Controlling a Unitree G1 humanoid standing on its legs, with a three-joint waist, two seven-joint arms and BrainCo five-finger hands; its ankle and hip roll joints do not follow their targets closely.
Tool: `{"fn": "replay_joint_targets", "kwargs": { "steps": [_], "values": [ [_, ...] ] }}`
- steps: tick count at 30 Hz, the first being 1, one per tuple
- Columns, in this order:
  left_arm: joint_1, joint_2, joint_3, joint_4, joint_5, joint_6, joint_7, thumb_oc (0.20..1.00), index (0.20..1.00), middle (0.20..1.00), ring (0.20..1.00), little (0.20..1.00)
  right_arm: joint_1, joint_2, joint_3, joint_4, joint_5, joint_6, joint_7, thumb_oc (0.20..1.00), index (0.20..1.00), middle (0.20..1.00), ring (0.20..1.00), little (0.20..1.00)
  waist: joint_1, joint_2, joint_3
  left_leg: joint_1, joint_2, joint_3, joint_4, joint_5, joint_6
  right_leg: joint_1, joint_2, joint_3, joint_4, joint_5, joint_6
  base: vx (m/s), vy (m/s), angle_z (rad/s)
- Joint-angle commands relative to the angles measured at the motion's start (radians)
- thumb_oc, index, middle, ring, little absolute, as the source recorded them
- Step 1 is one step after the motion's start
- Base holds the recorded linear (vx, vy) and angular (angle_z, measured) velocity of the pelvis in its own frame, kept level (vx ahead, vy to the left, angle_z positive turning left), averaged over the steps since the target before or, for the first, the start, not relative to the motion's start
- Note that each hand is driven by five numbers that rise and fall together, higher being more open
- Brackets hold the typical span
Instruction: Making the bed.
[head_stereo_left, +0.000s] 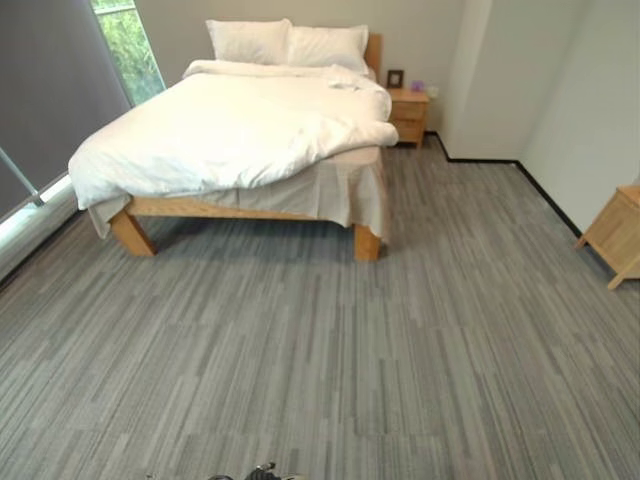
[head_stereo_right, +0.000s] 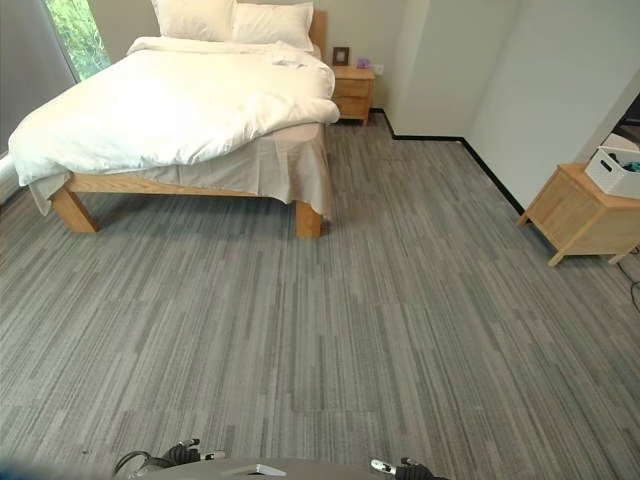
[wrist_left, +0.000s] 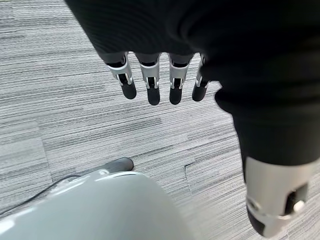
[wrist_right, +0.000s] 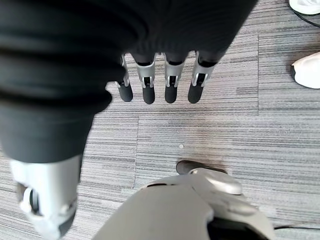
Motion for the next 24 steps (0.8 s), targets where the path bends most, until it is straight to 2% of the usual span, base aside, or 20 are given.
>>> {"fn": "replay_joint_targets", "kwargs": {
  "steps": [1,9,12,13,14,16,19,23,24],
  "values": [
    [-0.059,-0.048,-0.008,0.031,-0.015,-0.032,-0.021,1.000,1.000,1.000,1.000,1.000,-0.049,0.001,-0.001,0.060,0.035,-0.028,0.006,1.000,1.000,1.000,1.000,1.000,-0.011,-0.043,0.016,0.083,0.029,0.013,-0.071,0.011,-0.074,0.159,-0.142,0.047,-0.185,0.128,0.160,0.00,0.000,0.00],
    [-0.070,-0.044,-0.010,0.024,-0.030,-0.033,-0.023,1.000,1.000,1.000,1.000,1.000,-0.059,-0.007,-0.012,0.056,0.067,-0.031,0.011,1.000,1.000,1.000,1.000,1.000,-0.015,-0.041,0.013,0.085,0.028,0.016,-0.071,0.009,-0.074,0.158,-0.143,0.049,-0.185,0.129,0.162,0.00,0.000,0.00],
    [-0.108,-0.035,-0.054,-0.039,-0.041,-0.040,-0.022,1.000,1.000,1.000,1.000,1.000,-0.086,-0.026,-0.047,-0.025,0.170,-0.045,0.002,1.000,1.000,1.000,1.000,1.000,-0.025,-0.036,0.012,0.086,0.029,0.025,-0.071,0.009,-0.076,0.156,-0.144,0.056,-0.184,0.131,0.164,-0.01,0.008,-0.02],
    [-0.151,-0.014,-0.079,-0.125,-0.054,-0.045,-0.001,1.000,1.000,1.000,1.000,1.000,-0.100,-0.048,-0.058,-0.144,0.214,-0.057,-0.011,1.000,1.000,1.000,1.000,1.000,-0.033,-0.032,0.014,0.084,0.029,0.028,-0.071,0.011,-0.078,0.151,-0.144,0.062,-0.182,0.133,0.167,-0.02,0.020,-0.13],
    [-0.151,-0.014,-0.080,-0.125,-0.055,-0.044,-0.001,1.000,1.000,1.000,1.000,1.000,-0.099,-0.048,-0.059,-0.146,0.214,-0.056,-0.011,1.000,1.000,1.000,1.000,1.000,-0.033,-0.032,0.014,0.085,0.029,0.028,-0.071,0.010,-0.078,0.152,-0.144,0.062,-0.182,0.133,0.167,-0.02,0.019,-0.20],
    [-0.177,0.028,-0.081,-0.288,-0.107,-0.046,0.021,1.000,1.000,1.000,1.000,1.000,-0.093,-0.089,-0.060,-0.336,0.215,-0.056,-0.032,1.000,1.000,1.000,1.000,1.000,-0.039,-0.029,0.019,0.079,0.028,0.029,-0.071,0.015,-0.078,0.142,-0.143,0.064,-0.178,0.136,0.169,-0.03,0.012,-0.11],
    [-0.152,0.121,-0.033,-0.678,-0.201,-0.045,0.039,1.000,1.000,1.000,1.000,1.000,-0.027,-0.168,-0.104,-0.694,0.167,-0.059,-0.067,1.000,1.000,1.000,1.000,1.000,-0.043,-0.025,0.032,0.070,0.028,0.027,-0.071,0.025,-0.076,0.131,-0.145,0.061,-0.173,0.142,0.175,-0.03,0.007,-0.01],
    [-0.072,0.190,0.054,-0.967,-0.211,-0.033,0.050,1.000,1.000,1.000,1.000,1.000,0.035,-0.191,-0.168,-0.900,0.132,-0.071,-0.072,1.000,1.000,1.000,1.000,1.000,-0.036,-0.026,0.043,0.067,0.025,0.020,-0.071,0.027,-0.073,0.132,-0.150,0.058,-0.171,0.148,0.179,0.00,0.001,0.04],
    [-0.071,0.190,0.054,-0.968,-0.211,-0.032,0.050,1.000,1.000,1.000,1.000,1.000,0.035,-0.191,-0.168,-0.900,0.132,-0.071,-0.072,1.000,1.000,1.000,1.000,1.000,-0.036,-0.026,0.043,0.067,0.025,0.020,-0.071,0.027,-0.073,0.132,-0.150,0.058,-0.171,0.148,0.179,0.00,0.000,0.00]
  ]
}}
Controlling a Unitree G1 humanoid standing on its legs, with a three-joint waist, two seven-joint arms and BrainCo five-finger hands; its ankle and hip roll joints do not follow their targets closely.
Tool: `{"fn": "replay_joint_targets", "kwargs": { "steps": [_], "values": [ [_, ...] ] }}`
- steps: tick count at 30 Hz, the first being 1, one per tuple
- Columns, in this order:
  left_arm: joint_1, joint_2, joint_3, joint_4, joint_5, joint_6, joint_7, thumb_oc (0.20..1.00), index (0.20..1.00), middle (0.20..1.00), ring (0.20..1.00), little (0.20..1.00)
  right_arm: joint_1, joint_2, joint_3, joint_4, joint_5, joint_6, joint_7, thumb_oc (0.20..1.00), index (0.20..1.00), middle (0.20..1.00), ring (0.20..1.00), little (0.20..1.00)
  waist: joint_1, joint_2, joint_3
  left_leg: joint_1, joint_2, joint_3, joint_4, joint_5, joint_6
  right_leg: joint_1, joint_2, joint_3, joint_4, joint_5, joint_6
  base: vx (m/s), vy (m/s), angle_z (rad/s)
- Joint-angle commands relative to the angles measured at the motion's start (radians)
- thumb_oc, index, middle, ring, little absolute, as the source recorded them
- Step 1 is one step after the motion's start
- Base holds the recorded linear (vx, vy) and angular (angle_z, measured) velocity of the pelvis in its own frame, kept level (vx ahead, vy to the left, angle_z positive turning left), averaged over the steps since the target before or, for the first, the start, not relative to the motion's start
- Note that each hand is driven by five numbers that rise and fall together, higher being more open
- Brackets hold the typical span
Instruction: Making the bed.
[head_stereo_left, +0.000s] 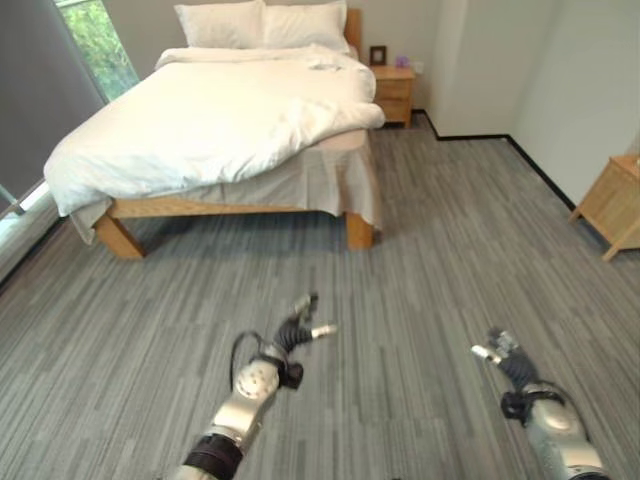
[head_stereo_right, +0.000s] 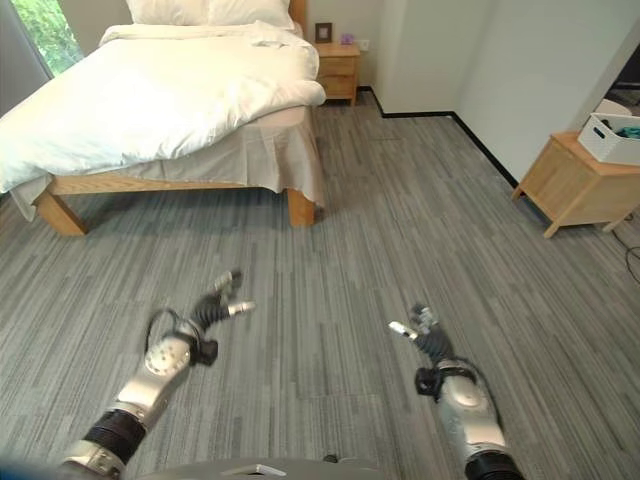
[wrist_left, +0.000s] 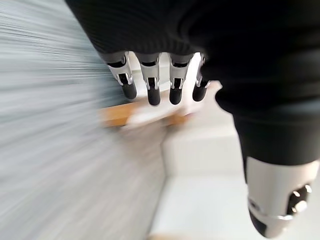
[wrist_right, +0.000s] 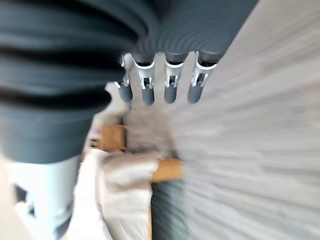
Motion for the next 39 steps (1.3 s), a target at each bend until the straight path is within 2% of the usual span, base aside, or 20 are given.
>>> {"fn": "replay_joint_targets", "kwargs": {
  "steps": [1,9,11,13,15,16,17,19,21,24,25,26,27,28,29,31,33,35,38,39],
  "values": [
    [0.007,0.028,0.029,0.052,-0.005,0.001,0.024,1.000,1.000,1.000,1.000,1.000,-0.007,0.048,0.001,0.003,-0.040,-0.037,-0.005,1.000,1.000,1.000,1.000,1.000,-0.006,-0.070,0.006,0.042,0.032,-0.002,-0.050,0.011,-0.080,0.103,-0.152,0.038,-0.125,0.110,0.159,0.00,0.000,0.00],
    [0.049,0.003,0.045,-0.003,-0.076,0.000,0.022,1.000,1.000,1.000,1.000,1.000,-0.015,0.065,0.007,-0.026,-0.017,-0.041,-0.010,1.000,1.000,1.000,1.000,1.000,-0.002,-0.070,0.039,0.026,0.032,0.028,-0.050,0.018,-0.073,0.056,-0.161,0.048,-0.070,0.114,0.169,-0.01,0.015,-0.03],
    [0.056,-0.002,0.049,-0.028,-0.093,-0.001,0.029,1.000,1.000,1.000,1.000,1.000,-0.018,0.070,0.004,-0.070,-0.005,-0.052,-0.015,1.000,1.000,1.000,1.000,1.000,-0.004,-0.059,0.059,0.017,0.033,0.040,-0.050,0.020,-0.061,-0.027,-0.163,0.066,0.059,0.127,0.195,-0.06,0.074,-0.18],
    [0.060,0.004,0.052,-0.054,-0.086,0.001,0.036,1.000,1.000,1.000,1.000,1.000,-0.023,0.073,0.003,-0.108,0.004,-0.058,-0.023,1.000,1.000,1.000,1.000,1.000,-0.009,-0.051,0.083,0.013,0.029,0.053,-0.050,0.026,-0.046,-0.139,-0.160,0.106,0.263,0.219,0.247,-0.05,0.102,-0.47],
    [0.044,0.002,0.064,-0.076,-0.101,-0.003,0.054,1.000,1.000,1.000,1.000,1.000,-0.029,0.084,0.006,-0.154,0.013,-0.070,-0.033,1.000,1.000,1.000,1.000,1.000,-0.036,-0.023,0.125,0.034,0.051,0.051,-0.050,0.024,-0.040,-0.278,-0.142,0.123,0.478,0.285,0.262,0.12,0.085,-0.35],
    [0.040,0.006,0.071,-0.086,-0.098,-0.007,0.058,1.000,1.000,1.000,1.000,1.000,-0.032,0.089,0.003,-0.159,0.012,-0.071,-0.036,1.000,1.000,1.000,1.000,1.000,-0.036,-0.021,0.126,0.045,0.055,0.054,-0.050,0.035,-0.045,-0.305,-0.173,0.103,0.463,0.296,0.256,0.45,-0.040,-0.12],
    [0.035,0.013,0.088,-0.111,-0.103,-0.012,0.065,1.000,1.000,1.000,1.000,1.000,-0.028,0.099,-0.005,-0.185,0.017,-0.072,-0.036,1.000,1.000,1.000,1.000,1.000,-0.052,-0.027,0.119,0.086,0.060,0.068,-0.050,0.028,-0.071,-0.335,-0.257,0.048,0.309,0.302,0.246,0.38,-0.076,-0.10],
    [0.038,0.015,0.096,-0.127,-0.116,-0.021,0.065,1.000,1.000,1.000,1.000,1.000,-0.019,0.099,-0.012,-0.194,0.020,-0.074,-0.035,1.000,1.000,1.000,1.000,1.000,-0.069,-0.025,0.123,0.114,0.073,0.059,-0.050,0.017,-0.088,-0.325,-0.264,0.044,0.229,0.313,0.253,0.37,-0.148,-0.07],
    [0.023,0.014,0.105,-0.115,-0.140,-0.038,0.069,1.000,1.000,1.000,1.000,1.000,-0.013,0.094,-0.027,-0.179,0.026,-0.084,-0.040,1.000,1.000,1.000,1.000,1.000,-0.105,-0.036,0.123,0.161,0.090,0.033,-0.050,0.011,-0.124,-0.343,-0.242,0.076,0.007,0.327,0.266,0.51,-0.252,-0.15],
    [0.013,0.013,0.104,-0.105,-0.146,-0.040,0.062,1.000,1.000,1.000,1.000,1.000,0.002,0.087,-0.037,-0.180,0.025,-0.084,-0.036,1.000,1.000,1.000,1.000,1.000,-0.128,-0.029,0.120,0.200,0.139,0.022,-0.050,0.000,-0.158,-0.345,-0.207,0.097,-0.093,0.348,0.272,0.36,-0.201,0.27],
    [0.011,0.009,0.104,-0.106,-0.152,-0.040,0.063,1.000,1.000,1.000,1.000,1.000,0.010,0.085,-0.038,-0.181,0.024,-0.081,-0.031,1.000,1.000,1.000,1.000,1.000,-0.132,-0.028,0.112,0.229,0.163,0.023,-0.050,-0.002,-0.174,-0.367,-0.202,0.069,-0.107,0.368,0.272,0.87,-0.582,0.46],
    [0.007,0.006,0.099,-0.124,-0.158,-0.027,0.055,1.000,1.000,1.000,1.000,1.000,0.039,0.071,-0.048,-0.207,0.018,-0.070,-0.014,1.000,1.000,1.000,1.000,1.000,-0.131,-0.012,0.094,0.240,0.228,-0.015,0.034,0.141,-0.201,-0.338,-0.180,0.031,-0.013,0.310,0.245,0.69,-0.480,0.48],
    [0.007,0.006,0.099,-0.124,-0.158,-0.027,0.055,1.000,1.000,1.000,1.000,1.000,0.038,0.071,-0.047,-0.207,0.018,-0.070,-0.014,1.000,1.000,1.000,1.000,1.000,-0.133,-0.014,0.093,0.237,0.226,-0.017,0.033,0.143,-0.201,-0.340,-0.183,0.030,-0.013,0.311,0.245,0.67,-0.502,0.58],
    [0.011,0.001,0.099,-0.131,-0.156,-0.021,0.052,1.000,1.000,1.000,1.000,1.000,0.027,0.067,-0.039,-0.192,0.032,-0.073,-0.016,1.000,1.000,1.000,1.000,1.000,-0.133,-0.012,0.092,0.202,0.257,-0.039,0.155,0.253,-0.208,-0.327,-0.165,0.020,0.016,0.290,0.207,0.40,-0.393,0.54],
    [0.014,-0.004,0.108,-0.134,-0.163,-0.017,0.061,1.000,1.000,1.000,1.000,1.000,0.013,0.068,-0.030,-0.191,0.069,-0.071,-0.014,1.000,1.000,1.000,1.000,1.000,-0.119,-0.021,0.091,0.132,0.287,-0.045,0.346,0.350,-0.200,-0.287,-0.149,0.001,0.035,0.221,0.154,0.57,-0.615,0.53],
    [0.017,-0.010,0.121,-0.154,-0.187,-0.005,0.062,1.000,1.000,1.000,1.000,1.000,-0.003,0.070,-0.008,-0.180,0.131,-0.074,0.004,1.000,1.000,1.000,1.000,1.000,-0.077,-0.063,0.111,-0.041,0.310,-0.032,0.638,0.408,-0.178,-0.187,-0.120,-0.019,0.026,0.171,0.074,0.58,-0.661,0.18],
    [0.014,-0.008,0.111,-0.155,-0.197,-0.002,0.042,1.000,1.000,1.000,1.000,1.000,-0.010,0.040,0.008,-0.186,0.111,-0.062,0.011,1.000,1.000,1.000,1.000,1.000,-0.009,-0.110,0.144,-0.206,0.208,-0.083,0.857,0.333,-0.149,-0.089,-0.110,0.021,-0.006,0.135,0.041,0.57,-0.496,-0.32],
    [-0.019,-0.015,0.085,-0.131,-0.210,0.008,0.039,1.000,1.000,1.000,1.000,1.000,-0.035,0.019,0.013,-0.178,0.109,-0.050,-0.001,1.000,1.000,1.000,1.000,1.000,0.016,-0.114,0.153,-0.330,0.183,-0.063,0.875,0.287,-0.142,-0.017,-0.104,0.039,-0.023,0.108,0.032,0.52,-0.295,-0.48],
    [-0.046,-0.036,0.036,-0.111,-0.246,-0.001,0.023,1.000,1.000,1.000,1.000,1.000,-0.057,0.021,0.018,-0.210,0.141,-0.059,0.010,1.000,1.000,1.000,1.000,1.000,0.050,-0.098,0.128,-0.381,0.099,-0.049,0.580,0.268,-0.134,0.079,-0.099,0.058,-0.044,0.072,0.045,0.67,-0.108,-0.13],
    [-0.043,-0.041,0.028,-0.112,-0.235,-0.009,0.022,1.000,1.000,1.000,1.000,1.000,-0.073,0.020,0.036,-0.206,0.137,-0.069,0.019,1.000,1.000,1.000,1.000,1.000,0.074,-0.076,0.117,-0.376,0.059,-0.054,0.347,0.293,-0.135,0.111,-0.070,0.075,-0.060,0.053,0.054,0.63,-0.027,-0.31]
  ]
}}
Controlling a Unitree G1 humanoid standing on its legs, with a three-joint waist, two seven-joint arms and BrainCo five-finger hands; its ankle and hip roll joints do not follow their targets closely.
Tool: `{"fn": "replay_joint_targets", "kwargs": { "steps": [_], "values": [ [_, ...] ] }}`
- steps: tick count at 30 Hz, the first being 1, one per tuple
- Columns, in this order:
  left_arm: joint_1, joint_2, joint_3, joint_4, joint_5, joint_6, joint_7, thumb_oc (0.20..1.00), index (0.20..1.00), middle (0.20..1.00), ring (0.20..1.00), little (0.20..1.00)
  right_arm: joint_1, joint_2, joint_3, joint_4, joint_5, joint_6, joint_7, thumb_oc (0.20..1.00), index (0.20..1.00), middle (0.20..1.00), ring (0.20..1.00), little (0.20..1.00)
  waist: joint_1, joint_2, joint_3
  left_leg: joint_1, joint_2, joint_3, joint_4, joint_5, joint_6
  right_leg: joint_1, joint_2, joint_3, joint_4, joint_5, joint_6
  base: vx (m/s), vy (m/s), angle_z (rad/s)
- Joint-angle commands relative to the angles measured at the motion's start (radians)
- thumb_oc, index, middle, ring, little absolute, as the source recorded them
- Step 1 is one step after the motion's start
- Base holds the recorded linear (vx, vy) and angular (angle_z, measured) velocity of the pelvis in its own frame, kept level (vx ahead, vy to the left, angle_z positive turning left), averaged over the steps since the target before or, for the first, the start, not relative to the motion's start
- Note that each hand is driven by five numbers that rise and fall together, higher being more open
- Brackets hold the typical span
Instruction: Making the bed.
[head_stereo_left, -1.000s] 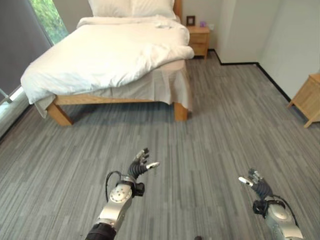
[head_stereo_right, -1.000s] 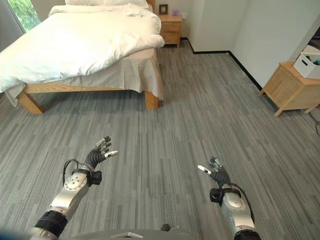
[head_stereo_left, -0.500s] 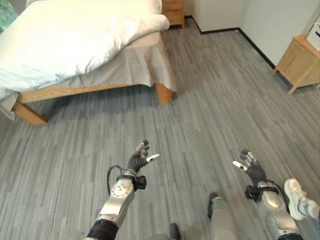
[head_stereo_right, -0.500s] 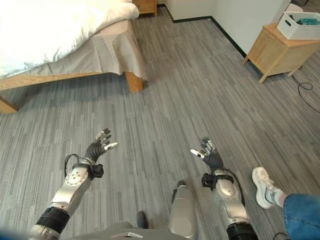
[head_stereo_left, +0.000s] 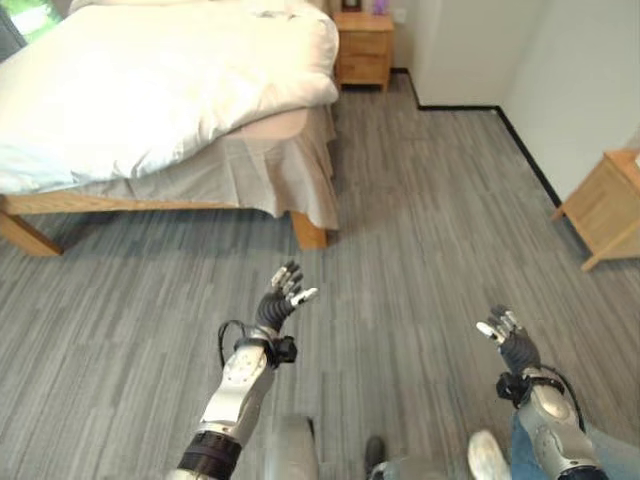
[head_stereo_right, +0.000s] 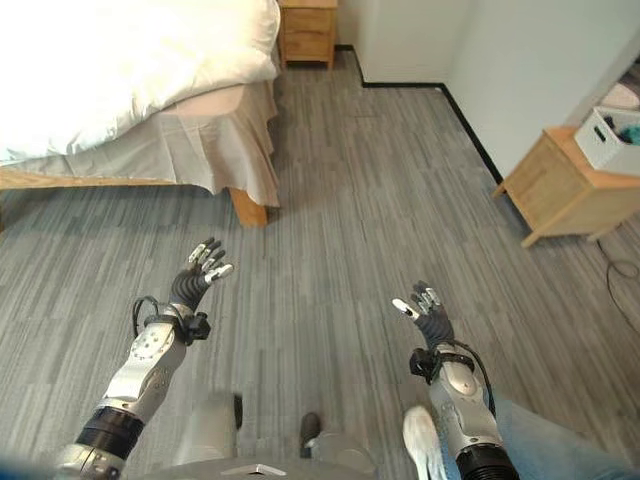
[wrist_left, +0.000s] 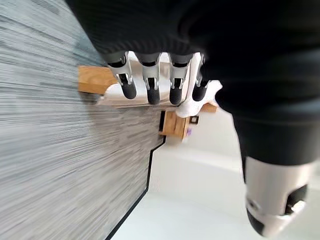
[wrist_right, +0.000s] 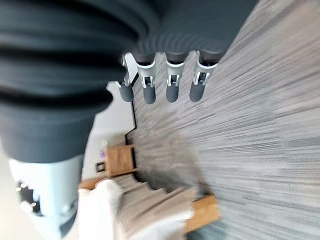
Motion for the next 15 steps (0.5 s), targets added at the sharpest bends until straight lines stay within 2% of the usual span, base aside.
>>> {"fn": "replay_joint_targets", "kwargs": {
  "steps": [1,2,3,4,5,6,7,8,9,10,11,12,13,14,15],
  "values": [
    [-0.046,0.005,-0.027,-0.025,-0.015,-0.048,-0.028,1.000,1.000,1.000,1.000,1.000,-0.045,-0.056,0.024,-0.072,0.028,-0.047,0.028,1.000,1.000,1.000,1.000,1.000,0.039,0.073,-0.042,0.218,-0.046,-0.047,-0.568,0.180,-0.046,0.033,-0.033,0.106,-0.078,0.141,0.099,0.68,-0.028,-0.45],
    [-0.051,0.004,-0.034,-0.026,0.005,-0.047,-0.025,1.000,1.000,1.000,1.000,1.000,-0.061,-0.053,0.040,-0.067,0.017,-0.047,0.033,1.000,1.000,1.000,1.000,1.000,0.052,0.084,-0.057,0.231,-0.067,-0.043,-0.681,0.179,-0.043,0.059,-0.012,0.112,-0.086,0.126,0.104,0.62,-0.068,-0.59],
    [-0.050,0.004,-0.035,-0.029,0.024,-0.044,-0.026,1.000,1.000,1.000,1.000,1.000,-0.078,-0.048,0.051,-0.069,0.000,-0.044,0.038,1.000,1.000,1.000,1.000,1.000,0.061,0.085,-0.070,0.248,-0.074,-0.004,-0.767,0.184,-0.042,0.093,-0.002,0.109,-0.090,0.110,0.109,0.60,-0.072,-0.35],
    [-0.047,0.005,-0.033,-0.037,0.041,-0.045,-0.025,1.000,1.000,1.000,1.000,1.000,-0.095,-0.043,0.058,-0.065,-0.014,-0.038,0.043,1.000,1.000,1.000,1.000,1.000,0.072,0.080,-0.075,0.262,-0.074,0.020,-0.756,0.192,-0.041,0.118,-0.005,0.113,-0.088,0.105,0.112,0.52,-0.058,-0.34],
    [-0.026,0.013,-0.022,-0.050,0.042,-0.041,-0.029,1.000,1.000,1.000,1.000,1.000,-0.105,-0.035,0.070,-0.066,-0.019,-0.029,0.047,1.000,1.000,1.000,1.000,1.000,0.077,0.070,-0.080,0.297,-0.082,0.024,-0.728,0.121,-0.001,0.121,-0.019,0.116,-0.063,0.080,0.120,0.47,-0.012,-0.31],
    [-0.017,0.013,-0.024,-0.055,0.052,-0.042,-0.028,1.000,1.000,1.000,1.000,1.000,-0.101,-0.016,0.083,-0.073,-0.013,-0.026,0.058,1.000,1.000,1.000,1.000,1.000,0.080,0.065,-0.099,0.324,-0.093,0.035,-0.736,0.087,0.028,0.109,-0.033,0.105,-0.002,0.105,0.143,0.33,0.014,-0.41],
    [-0.017,0.013,-0.024,-0.055,0.052,-0.042,-0.028,1.000,1.000,1.000,1.000,1.000,-0.101,-0.016,0.083,-0.073,-0.013,-0.026,0.058,1.000,1.000,1.000,1.000,1.000,0.080,0.065,-0.099,0.324,-0.093,0.035,-0.736,0.087,0.027,0.108,-0.033,0.105,-0.002,0.105,0.143,0.56,0.065,-0.79],
    [-0.025,0.003,-0.029,-0.056,0.030,-0.035,-0.012,1.000,1.000,1.000,1.000,1.000,-0.094,0.028,0.125,-0.076,-0.030,-0.020,0.074,1.000,1.000,1.000,1.000,1.000,0.061,0.071,-0.081,0.443,-0.102,0.039,-0.795,0.032,0.088,-0.088,-0.065,0.126,0.484,0.367,0.299,0.44,0.045,-0.73],
    [-0.033,0.001,-0.037,-0.048,0.033,-0.036,-0.011,1.000,1.000,1.000,1.000,1.000,-0.091,0.038,0.137,-0.069,-0.018,-0.021,0.074,1.000,1.000,1.000,1.000,1.000,0.043,0.094,-0.071,0.470,-0.077,0.034,-0.809,0.027,0.086,-0.160,-0.046,0.135,0.514,0.361,0.282,0.45,0.041,-0.52],
    [-0.033,0.000,-0.036,-0.047,0.033,-0.036,-0.011,1.000,1.000,1.000,1.000,1.000,-0.092,0.038,0.137,-0.069,-0.018,-0.022,0.074,1.000,1.000,1.000,1.000,1.000,0.041,0.090,-0.069,0.472,-0.083,0.033,-0.811,0.027,0.087,-0.161,-0.051,0.135,0.524,0.353,0.283,0.19,-0.014,0.08],
    [-0.038,0.003,-0.039,-0.046,0.037,-0.035,-0.008,1.000,1.000,1.000,1.000,1.000,-0.076,0.047,0.133,-0.081,-0.011,-0.014,0.079,1.000,1.000,1.000,1.000,1.000,0.021,0.103,-0.059,0.507,-0.074,0.015,-0.817,0.027,0.087,-0.215,-0.067,0.122,0.528,0.317,0.260,0.22,-0.054,0.65],
    [-0.049,0.009,-0.038,-0.043,0.045,-0.032,-0.008,1.000,1.000,1.000,1.000,1.000,-0.060,0.050,0.133,-0.091,0.004,-0.010,0.087,1.000,1.000,1.000,1.000,1.000,0.004,0.104,-0.054,0.536,-0.076,0.000,-0.825,0.022,0.081,-0.227,-0.100,0.105,0.451,0.291,0.235,0.33,-0.109,0.76],
    [-0.056,0.010,-0.043,-0.045,0.043,-0.035,-0.012,1.000,1.000,1.000,1.000,1.000,-0.045,0.050,0.126,-0.100,0.013,-0.009,0.093,1.000,1.000,1.000,1.000,1.000,-0.005,0.105,-0.058,0.547,-0.076,-0.013,-0.827,0.020,0.074,-0.243,-0.105,0.116,0.381,0.280,0.223,0.36,-0.186,0.89],
    [-0.063,0.009,-0.052,-0.043,0.037,-0.037,-0.025,1.000,1.000,1.000,1.000,1.000,-0.020,0.044,0.112,-0.106,0.010,-0.011,0.103,1.000,1.000,1.000,1.000,1.000,-0.022,0.098,-0.065,0.564,-0.084,-0.036,-0.837,0.010,0.061,-0.244,-0.103,0.145,0.260,0.265,0.218,0.40,-0.220,0.56],
    [-0.069,0.009,-0.065,-0.041,0.039,-0.037,-0.035,1.000,1.000,1.000,1.000,1.000,0.017,0.034,0.088,-0.119,0.004,-0.012,0.103,1.000,1.000,1.000,1.000,1.000,-0.045,0.087,-0.069,0.587,-0.096,-0.065,-0.843,-0.026,0.052,-0.210,-0.106,0.175,0.072,0.248,0.223,0.37,-0.233,0.81]
  ]
}}
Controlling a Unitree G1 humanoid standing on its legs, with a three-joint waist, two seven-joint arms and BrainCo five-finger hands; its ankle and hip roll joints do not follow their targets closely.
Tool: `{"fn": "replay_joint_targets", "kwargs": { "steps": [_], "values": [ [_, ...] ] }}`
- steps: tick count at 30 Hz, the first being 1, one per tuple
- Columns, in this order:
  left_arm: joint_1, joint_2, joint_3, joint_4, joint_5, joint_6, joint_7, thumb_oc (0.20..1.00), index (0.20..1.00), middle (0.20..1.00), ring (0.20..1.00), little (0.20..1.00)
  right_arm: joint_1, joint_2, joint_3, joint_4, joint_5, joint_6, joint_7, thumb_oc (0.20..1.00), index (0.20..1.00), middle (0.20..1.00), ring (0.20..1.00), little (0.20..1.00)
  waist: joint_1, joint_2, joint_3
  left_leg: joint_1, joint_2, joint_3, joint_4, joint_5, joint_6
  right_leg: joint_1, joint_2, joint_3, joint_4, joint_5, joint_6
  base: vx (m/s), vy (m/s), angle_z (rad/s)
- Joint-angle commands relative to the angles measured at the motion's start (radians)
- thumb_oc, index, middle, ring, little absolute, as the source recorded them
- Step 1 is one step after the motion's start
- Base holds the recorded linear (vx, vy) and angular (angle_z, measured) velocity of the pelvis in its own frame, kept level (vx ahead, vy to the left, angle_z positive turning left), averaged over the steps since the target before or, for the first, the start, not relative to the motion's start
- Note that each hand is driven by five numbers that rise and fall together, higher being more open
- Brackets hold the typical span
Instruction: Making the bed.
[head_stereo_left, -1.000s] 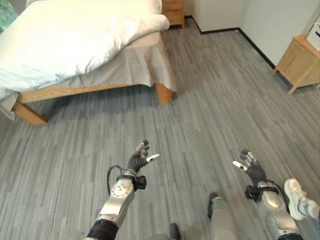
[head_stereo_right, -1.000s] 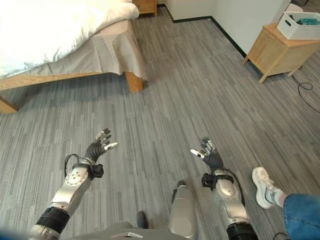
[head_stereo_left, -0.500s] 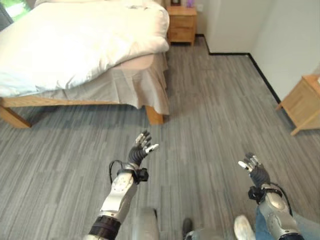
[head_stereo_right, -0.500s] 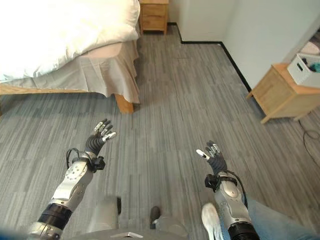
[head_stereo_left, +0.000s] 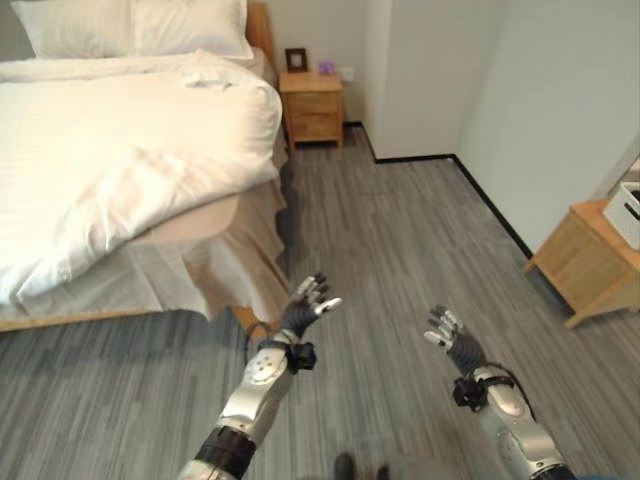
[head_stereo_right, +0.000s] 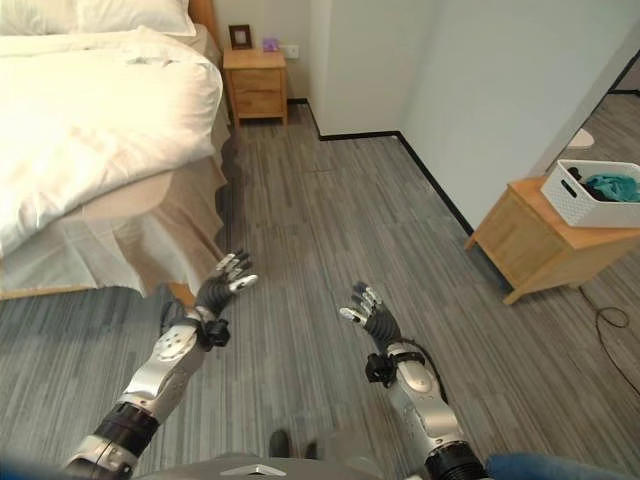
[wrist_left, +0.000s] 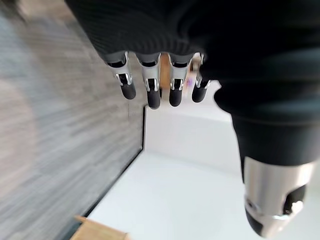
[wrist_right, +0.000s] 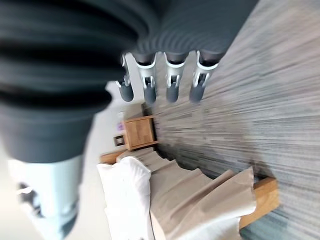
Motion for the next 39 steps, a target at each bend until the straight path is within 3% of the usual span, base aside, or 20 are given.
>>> {"fn": "replay_joint_targets", "kwargs": {
  "steps": [1,3,4,12,13,16,17,19,20,22,25,27,29,30,31,33,34,35,36,39],
  "values": [
    [-0.022,0.050,0.036,-0.059,0.038,-0.054,-0.010,1.000,1.000,1.000,1.000,1.000,0.024,-0.020,-0.113,-0.094,0.017,-0.050,0.027,1.000,1.000,1.000,1.000,1.000,-0.001,-0.026,0.002,-0.010,0.086,0.002,0.023,0.000,-0.124,0.302,0.021,0.124,-0.675,0.234,0.040,0.29,-0.204,0.83],
    [-0.030,0.041,0.003,-0.052,0.040,-0.059,-0.031,1.000,1.000,1.000,1.000,1.000,0.031,-0.022,-0.097,-0.071,0.029,-0.044,0.049,1.000,1.000,1.000,1.000,1.000,0.013,-0.031,-0.006,-0.013,0.092,0.007,0.030,0.022,-0.136,0.358,0.016,0.113,-0.716,0.245,0.041,0.16,-0.151,1.15],
    [0.205,0.072,0.348,-0.121,-0.017,-0.091,-0.013,1.000,1.000,1.000,1.000,1.000,0.165,-0.019,-0.305,-0.109,0.098,-0.045,0.016,1.000,1.000,1.000,1.000,1.000,-0.010,-0.019,0.006,-0.018,0.200,0.199,0.002,-0.009,-0.204,0.402,-0.013,-0.117,-0.766,0.190,-0.005,0.09,-0.064,0.66],
    [0.236,0.100,0.475,-0.137,-0.055,-0.126,0.034,1.000,1.000,1.000,1.000,1.000,0.095,-0.041,-0.332,-0.069,0.078,-0.050,0.003,1.000,1.000,1.000,1.000,1.000,0.023,-0.021,0.008,-0.023,0.158,0.140,0.021,-0.047,-0.173,0.426,-0.055,-0.113,-0.749,0.194,0.012,0.07,0.137,-0.08],
    [0.240,0.085,0.500,-0.140,-0.059,-0.134,0.054,1.000,1.000,1.000,1.000,1.000,0.076,-0.049,-0.330,-0.091,0.066,-0.055,0.012,1.000,1.000,1.000,1.000,1.000,0.034,-0.016,0.013,-0.017,0.139,0.113,0.023,-0.063,-0.152,0.413,-0.074,-0.101,-0.656,0.187,0.020,0.10,0.236,0.13],
    [0.243,0.079,0.521,-0.109,-0.021,-0.145,0.093,1.000,1.000,1.000,1.000,1.000,0.016,-0.069,-0.287,-0.119,0.019,-0.062,0.026,1.000,1.000,1.000,1.000,1.000,0.053,-0.004,0.030,0.014,0.104,0.076,0.028,-0.089,-0.104,0.297,-0.127,-0.070,-0.351,0.336,0.026,0.13,0.230,0.29],
    [0.240,0.077,0.523,-0.114,-0.020,-0.144,0.113,1.000,1.000,1.000,1.000,1.000,0.002,-0.077,-0.268,-0.138,0.013,-0.063,0.038,1.000,1.000,1.000,1.000,1.000,0.049,0.001,0.045,0.029,0.097,0.045,0.030,-0.095,-0.091,0.250,-0.116,-0.024,-0.242,0.359,0.023,0.14,0.097,0.57],
    [0.234,0.063,0.508,-0.106,-0.031,-0.149,0.119,1.000,1.000,1.000,1.000,1.000,-0.016,-0.084,-0.245,-0.159,0.007,-0.061,0.047,1.000,1.000,1.000,1.000,1.000,0.030,0.015,0.052,0.044,0.115,-0.019,0.033,-0.077,-0.093,0.160,-0.034,0.055,-0.185,0.317,0.008,0.20,-0.014,0.77],
    [0.234,0.063,0.504,-0.105,-0.014,-0.146,0.114,1.000,1.000,1.000,1.000,1.000,-0.017,-0.095,-0.240,-0.171,0.010,-0.062,0.061,1.000,1.000,1.000,1.000,1.000,0.018,0.017,0.050,0.062,0.119,-0.041,0.034,-0.077,-0.100,0.140,-0.013,0.075,-0.239,0.291,0.002,0.34,-0.089,0.95],
    [0.233,0.070,0.486,-0.110,-0.002,-0.148,0.097,1.000,1.000,1.000,1.000,1.000,-0.019,-0.117,-0.241,-0.177,0.018,-0.063,0.077,1.000,1.000,1.000,1.000,1.000,0.000,0.017,0.042,0.095,0.124,-0.092,0.039,-0.092,-0.117,0.132,-0.016,0.081,-0.411,0.274,0.006,0.43,-0.161,1.02],
    [0.187,0.073,0.441,-0.063,-0.041,-0.147,0.073,1.000,1.000,1.000,1.000,1.000,0.006,-0.174,-0.229,-0.180,-0.017,-0.050,0.121,1.000,1.000,1.000,1.000,1.000,-0.046,-0.002,0.037,0.155,0.138,-0.168,0.032,-0.115,-0.149,0.137,0.021,0.168,-0.712,0.305,0.052,0.44,-0.245,0.94],
    [0.144,0.085,0.409,-0.053,-0.035,-0.150,0.067,1.000,1.000,1.000,1.000,1.000,0.014,-0.211,-0.240,-0.166,-0.049,-0.046,0.116,1.000,1.000,1.000,1.000,1.000,-0.051,-0.018,0.032,0.184,0.162,-0.180,0.058,-0.125,-0.169,0.142,0.026,0.151,-0.739,0.317,0.066,0.35,-0.307,1.15],
    [0.130,0.052,0.379,-0.030,-0.067,-0.143,0.049,1.000,1.000,1.000,1.000,1.000,0.028,-0.209,-0.251,-0.137,-0.005,-0.025,0.142,1.000,1.000,1.000,1.000,1.000,-0.054,-0.034,0.015,0.148,0.183,-0.206,0.190,-0.059,-0.204,0.189,0.028,0.164,-0.710,0.303,0.037,0.32,-0.339,0.97],
    [0.122,0.024,0.371,-0.007,-0.099,-0.151,0.051,1.000,1.000,1.000,1.000,1.000,0.026,-0.213,-0.251,-0.114,0.000,-0.038,0.135,1.000,1.000,1.000,1.000,1.000,-0.053,-0.039,0.010,0.119,0.205,-0.174,0.309,0.027,-0.232,0.235,0.049,0.164,-0.723,0.299,0.015,0.32,-0.394,0.76],
    [0.108,0.011,0.364,-0.011,-0.120,-0.151,0.054,1.000,1.000,1.000,1.000,1.000,0.028,-0.217,-0.264,-0.124,0.011,-0.044,0.121,1.000,1.000,1.000,1.000,1.000,-0.055,-0.058,0.013,0.040,0.220,-0.127,0.463,0.088,-0.233,0.270,0.034,0.150,-0.737,0.297,-0.004,0.29,-0.423,0.59],
    [0.090,-0.019,0.349,-0.026,-0.191,-0.161,0.065,1.000,1.000,1.000,1.000,1.000,0.036,-0.195,-0.282,-0.116,0.101,-0.073,0.102,1.000,1.000,1.000,1.000,1.000,-0.036,-0.114,0.041,-0.091,0.233,-0.044,0.660,0.104,-0.192,0.344,0.016,0.126,-0.763,0.285,-0.052,0.23,-0.472,0.65],
    [0.096,-0.022,0.346,-0.025,-0.185,-0.153,0.067,1.000,1.000,1.000,1.000,1.000,0.041,-0.185,-0.283,-0.104,0.100,-0.074,0.094,1.000,1.000,1.000,1.000,1.000,-0.033,-0.115,0.044,-0.106,0.258,0.002,0.652,0.096,-0.193,0.367,0.022,0.113,-0.769,0.270,-0.060,0.14,-0.280,0.93],
    [0.096,-0.022,0.346,-0.025,-0.185,-0.153,0.067,1.000,1.000,1.000,1.000,1.000,0.041,-0.185,-0.283,-0.104,0.100,-0.074,0.094,1.000,1.000,1.000,1.000,1.000,-0.033,-0.115,0.044,-0.106,0.258,0.002,0.652,0.096,-0.193,0.367,0.022,0.113,-0.769,0.270,-0.060,0.23,-0.211,0.70],
    [0.101,-0.023,0.343,-0.016,-0.170,-0.144,0.065,1.000,1.000,1.000,1.000,1.000,0.057,-0.178,-0.285,-0.095,0.085,-0.069,0.083,1.000,1.000,1.000,1.000,1.000,-0.029,-0.111,0.044,-0.141,0.311,0.097,0.577,0.120,-0.218,0.414,0.024,0.088,-0.784,0.239,-0.075,0.27,-0.177,-0.01],
    [0.121,-0.028,0.353,-0.009,-0.184,-0.146,0.051,1.000,1.000,1.000,1.000,1.000,0.089,-0.196,-0.291,-0.124,0.065,-0.063,0.110,1.000,1.000,1.000,1.000,1.000,-0.024,-0.096,0.032,-0.169,0.288,0.131,0.355,0.095,-0.223,0.455,0.025,0.045,-0.793,0.205,-0.072,0.32,-0.117,0.18]
  ]
}}
